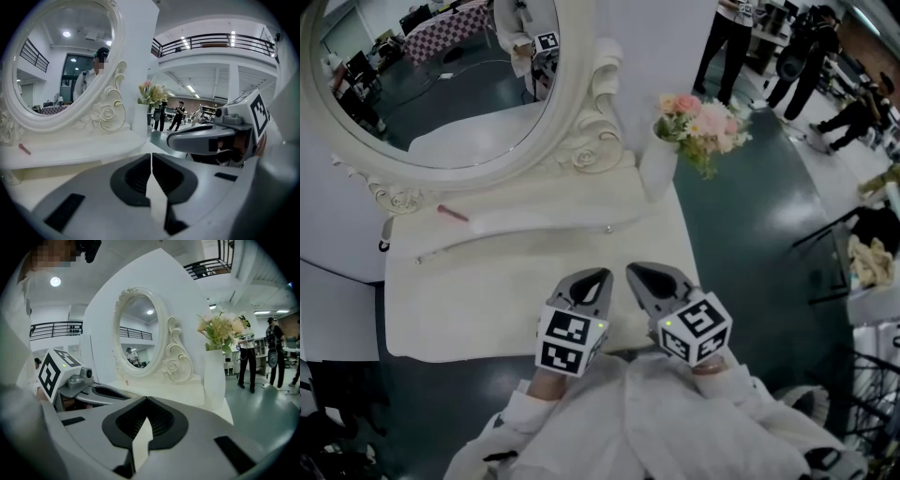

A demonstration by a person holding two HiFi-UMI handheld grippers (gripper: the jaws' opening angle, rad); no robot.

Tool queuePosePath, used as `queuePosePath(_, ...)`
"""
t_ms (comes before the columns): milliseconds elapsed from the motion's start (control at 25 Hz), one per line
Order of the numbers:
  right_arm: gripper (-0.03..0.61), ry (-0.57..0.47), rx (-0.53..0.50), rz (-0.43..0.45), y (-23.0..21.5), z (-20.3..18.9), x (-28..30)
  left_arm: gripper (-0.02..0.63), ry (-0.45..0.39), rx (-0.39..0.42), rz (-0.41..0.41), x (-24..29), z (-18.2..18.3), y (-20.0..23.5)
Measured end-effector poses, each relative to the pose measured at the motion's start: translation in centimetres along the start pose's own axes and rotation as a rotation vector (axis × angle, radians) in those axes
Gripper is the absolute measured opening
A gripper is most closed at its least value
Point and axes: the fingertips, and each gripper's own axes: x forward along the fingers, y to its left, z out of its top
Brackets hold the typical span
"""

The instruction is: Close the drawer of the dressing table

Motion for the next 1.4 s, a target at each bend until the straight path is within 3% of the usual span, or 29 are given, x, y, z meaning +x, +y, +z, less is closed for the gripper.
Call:
queuePosePath(760, 0.008, 0.039, 0.039, 0.020, 0.0, -1.8, 1.3, 0.014, 0.027, -0.053, -0.001, 0.6, -1.4, 0.7)
queuePosePath(1400, 0.008, 0.061, 0.042, 0.011, -0.7, -2.4, 1.5, 0.014, 0.050, -0.048, -0.008, 1.1, -1.6, 0.7)
